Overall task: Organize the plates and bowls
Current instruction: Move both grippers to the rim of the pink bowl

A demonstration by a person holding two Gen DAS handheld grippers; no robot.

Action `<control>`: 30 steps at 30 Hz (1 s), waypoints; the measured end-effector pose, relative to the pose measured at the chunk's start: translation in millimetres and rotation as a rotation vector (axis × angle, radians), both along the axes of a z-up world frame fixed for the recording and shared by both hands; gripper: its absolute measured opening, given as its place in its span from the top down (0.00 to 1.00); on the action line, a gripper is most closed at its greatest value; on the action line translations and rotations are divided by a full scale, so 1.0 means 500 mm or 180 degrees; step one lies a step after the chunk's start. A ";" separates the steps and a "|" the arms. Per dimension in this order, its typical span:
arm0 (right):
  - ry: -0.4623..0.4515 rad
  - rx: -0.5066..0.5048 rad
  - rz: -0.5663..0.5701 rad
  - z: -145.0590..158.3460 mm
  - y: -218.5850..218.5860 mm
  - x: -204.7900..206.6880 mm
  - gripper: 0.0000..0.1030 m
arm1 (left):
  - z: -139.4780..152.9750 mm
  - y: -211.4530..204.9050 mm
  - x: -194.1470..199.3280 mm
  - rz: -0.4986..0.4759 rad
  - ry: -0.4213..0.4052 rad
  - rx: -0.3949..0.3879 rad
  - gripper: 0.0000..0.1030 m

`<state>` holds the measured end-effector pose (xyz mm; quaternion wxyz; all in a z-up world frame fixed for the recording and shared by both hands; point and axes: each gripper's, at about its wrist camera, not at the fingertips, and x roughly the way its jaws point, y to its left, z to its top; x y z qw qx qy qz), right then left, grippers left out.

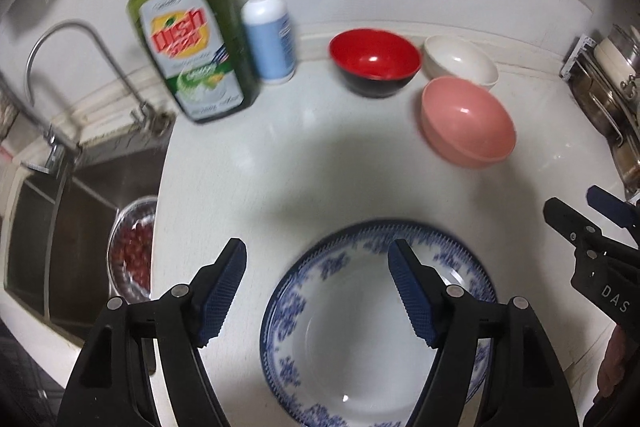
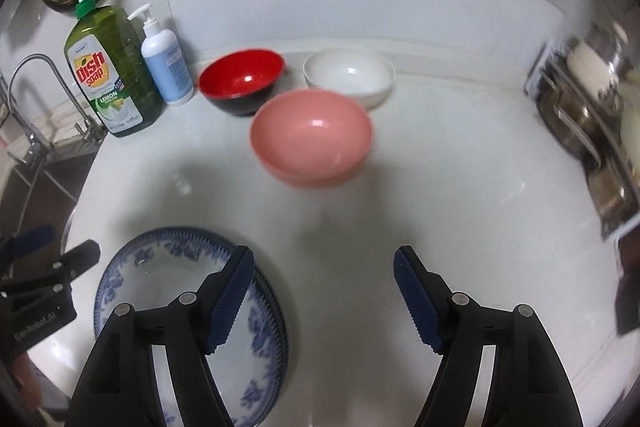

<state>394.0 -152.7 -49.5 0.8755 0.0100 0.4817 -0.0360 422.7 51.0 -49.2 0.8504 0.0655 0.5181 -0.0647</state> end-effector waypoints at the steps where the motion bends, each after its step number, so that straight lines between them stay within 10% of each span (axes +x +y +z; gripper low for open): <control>1: -0.0013 0.0054 0.0019 0.003 -0.003 0.008 0.29 | 0.005 -0.007 0.007 -0.0015 -0.0012 -0.0004 0.29; 21: 0.0259 0.0335 -0.0210 -0.011 -0.125 0.200 0.31 | -0.004 -0.128 0.207 -0.0251 0.0277 -0.0161 0.37; 30: 0.0596 0.0601 -0.0324 -0.067 -0.158 0.268 0.50 | -0.062 -0.178 0.269 -0.0348 0.0542 -0.0190 0.45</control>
